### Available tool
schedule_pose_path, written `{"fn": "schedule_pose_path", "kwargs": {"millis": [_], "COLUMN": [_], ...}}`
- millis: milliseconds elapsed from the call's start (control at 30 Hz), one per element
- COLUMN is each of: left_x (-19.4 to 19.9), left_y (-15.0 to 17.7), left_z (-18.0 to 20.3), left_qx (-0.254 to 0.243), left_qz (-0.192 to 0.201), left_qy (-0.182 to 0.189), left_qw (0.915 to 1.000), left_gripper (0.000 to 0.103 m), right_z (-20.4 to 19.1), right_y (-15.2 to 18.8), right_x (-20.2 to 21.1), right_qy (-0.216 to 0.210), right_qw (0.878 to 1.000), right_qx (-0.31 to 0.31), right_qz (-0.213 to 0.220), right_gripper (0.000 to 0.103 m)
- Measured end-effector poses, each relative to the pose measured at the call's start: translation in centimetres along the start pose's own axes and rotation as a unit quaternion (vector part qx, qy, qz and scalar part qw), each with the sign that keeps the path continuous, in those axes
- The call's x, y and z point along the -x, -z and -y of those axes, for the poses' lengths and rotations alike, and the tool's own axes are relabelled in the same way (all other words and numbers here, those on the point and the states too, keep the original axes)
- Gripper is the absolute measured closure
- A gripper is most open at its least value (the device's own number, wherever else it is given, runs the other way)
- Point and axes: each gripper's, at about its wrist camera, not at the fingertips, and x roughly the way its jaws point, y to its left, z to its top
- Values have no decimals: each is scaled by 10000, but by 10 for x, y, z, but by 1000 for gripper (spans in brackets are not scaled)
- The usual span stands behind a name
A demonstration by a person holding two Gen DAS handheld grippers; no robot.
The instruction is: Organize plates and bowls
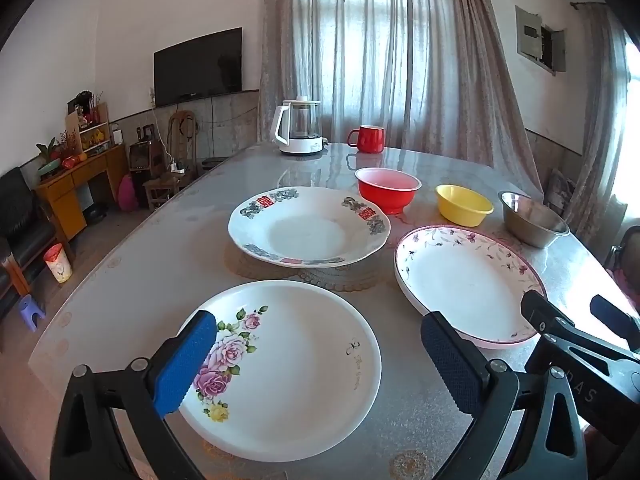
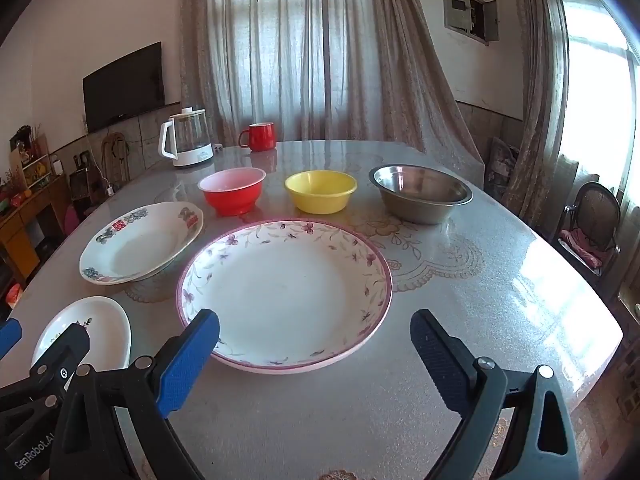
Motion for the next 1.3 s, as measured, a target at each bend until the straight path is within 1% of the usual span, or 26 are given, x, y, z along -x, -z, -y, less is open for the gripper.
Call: {"fn": "schedule_pose_path", "kwargs": {"millis": [267, 600, 733, 1300], "left_x": [-2, -11, -9, -2], "left_y": [-3, -4, -4, -3], "left_z": [3, -1, -1, -1], "left_qx": [-18, 36, 37, 48], "left_qz": [6, -100, -105, -26], "left_qy": [-17, 47, 118, 171], "left_qw": [10000, 9999, 9999, 9998], "left_gripper": [0, 0, 0, 0], "right_z": [5, 5, 3, 2], "right_y": [-3, -5, -5, -5], "right_x": [-4, -15, -14, -3], "right_qy": [-106, -172, -180, -199], "right_qw": [9999, 9997, 9997, 9998], "right_qx": [-80, -99, -69, -10], "right_qz": [-35, -132, -139, -40], "right_gripper": [5, 5, 5, 5]}}
